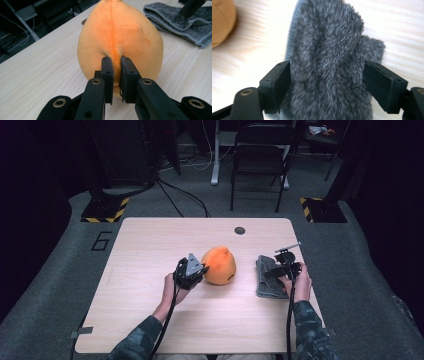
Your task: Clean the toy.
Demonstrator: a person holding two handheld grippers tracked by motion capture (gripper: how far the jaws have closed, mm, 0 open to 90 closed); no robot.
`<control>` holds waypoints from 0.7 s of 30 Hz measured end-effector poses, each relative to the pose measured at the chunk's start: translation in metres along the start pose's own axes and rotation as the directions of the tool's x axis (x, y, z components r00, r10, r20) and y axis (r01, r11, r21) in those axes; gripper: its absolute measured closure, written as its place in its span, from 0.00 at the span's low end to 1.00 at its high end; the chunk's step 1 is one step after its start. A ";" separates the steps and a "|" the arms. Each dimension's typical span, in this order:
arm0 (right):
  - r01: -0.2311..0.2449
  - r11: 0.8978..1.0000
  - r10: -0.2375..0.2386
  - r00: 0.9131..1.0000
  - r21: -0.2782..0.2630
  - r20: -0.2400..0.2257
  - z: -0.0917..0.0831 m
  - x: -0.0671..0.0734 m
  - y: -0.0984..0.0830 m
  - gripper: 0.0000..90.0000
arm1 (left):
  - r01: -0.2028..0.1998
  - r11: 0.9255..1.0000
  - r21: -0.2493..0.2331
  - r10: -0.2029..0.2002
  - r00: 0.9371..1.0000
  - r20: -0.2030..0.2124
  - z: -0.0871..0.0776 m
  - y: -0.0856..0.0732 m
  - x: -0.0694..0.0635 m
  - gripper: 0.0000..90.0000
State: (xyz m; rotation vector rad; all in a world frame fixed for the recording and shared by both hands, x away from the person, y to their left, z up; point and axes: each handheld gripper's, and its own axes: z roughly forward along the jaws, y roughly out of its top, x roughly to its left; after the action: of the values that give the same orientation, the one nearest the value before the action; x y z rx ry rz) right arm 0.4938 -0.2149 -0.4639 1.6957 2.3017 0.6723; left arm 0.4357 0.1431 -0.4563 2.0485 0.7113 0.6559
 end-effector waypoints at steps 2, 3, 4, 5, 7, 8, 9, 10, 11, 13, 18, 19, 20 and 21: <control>0.023 0.999 -0.023 1.000 -0.022 0.009 -0.011 0.000 -0.001 0.23 | 0.036 0.999 0.006 -0.036 0.999 -0.003 -0.001 -0.004 0.003 0.91; 0.023 0.999 -0.023 1.000 -0.030 0.005 -0.015 0.001 -0.003 0.22 | 0.052 0.998 0.017 -0.052 0.999 -0.005 -0.003 -0.007 0.006 0.91; 0.027 0.999 -0.027 1.000 -0.041 0.000 -0.021 0.001 -0.006 0.21 | 0.069 0.997 0.020 -0.069 0.998 -0.005 -0.003 -0.009 0.008 0.91; 0.023 0.998 -0.023 1.000 -0.050 -0.001 -0.026 0.001 -0.008 0.22 | 0.083 0.996 0.021 -0.082 0.997 -0.009 -0.004 -0.011 0.009 0.91; 0.016 0.998 -0.017 1.000 -0.060 -0.002 -0.032 0.002 -0.014 0.22 | 0.120 0.992 0.031 -0.120 0.993 -0.011 -0.005 -0.016 0.012 0.91; 0.011 0.998 -0.011 1.000 -0.062 0.000 -0.036 0.003 -0.018 0.22 | 0.141 0.989 0.036 -0.141 0.990 -0.007 -0.005 -0.018 0.013 0.91; 0.018 0.998 -0.018 1.000 -0.063 0.008 -0.037 0.003 -0.021 0.22 | 0.157 0.987 0.040 -0.156 0.988 -0.013 -0.006 -0.020 0.016 0.91; 0.011 0.998 -0.011 1.000 -0.061 0.008 -0.040 0.004 -0.025 0.22 | 0.172 0.984 0.051 -0.172 0.985 -0.014 -0.006 -0.022 0.018 0.91; 0.010 0.998 -0.009 1.000 -0.062 0.007 -0.041 0.004 -0.029 0.22 | 0.193 0.979 0.060 -0.192 0.981 -0.020 -0.006 -0.025 0.019 0.90; 0.010 0.999 -0.009 1.000 -0.052 0.018 -0.043 0.004 -0.038 0.21 | 0.214 0.974 0.069 -0.213 0.977 -0.022 -0.006 -0.030 0.023 0.89; 0.012 1.000 -0.012 1.000 -0.013 0.023 -0.040 0.004 -0.056 0.16 | 0.242 0.967 0.074 -0.241 0.970 -0.027 -0.006 -0.034 0.030 0.81; 0.022 1.000 -0.021 1.000 -0.010 0.020 -0.039 0.002 -0.059 0.16 | 0.238 0.968 0.080 -0.236 0.971 -0.032 -0.006 -0.034 0.030 0.76; 0.014 1.000 -0.014 1.000 -0.002 0.017 -0.039 0.001 -0.063 0.15 | 0.232 0.969 0.088 -0.229 0.973 -0.040 -0.007 -0.034 0.031 0.68; 0.000 1.000 0.000 1.000 0.005 0.018 -0.039 0.000 -0.066 0.15 | 0.230 0.969 0.095 -0.227 0.973 -0.045 -0.007 -0.033 0.031 0.63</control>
State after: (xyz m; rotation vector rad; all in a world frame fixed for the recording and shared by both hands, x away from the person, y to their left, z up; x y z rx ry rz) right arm 0.4215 -0.2396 -0.4612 1.6971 2.2935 0.6490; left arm 0.4447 0.1842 -0.4750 2.0091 1.0006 0.5322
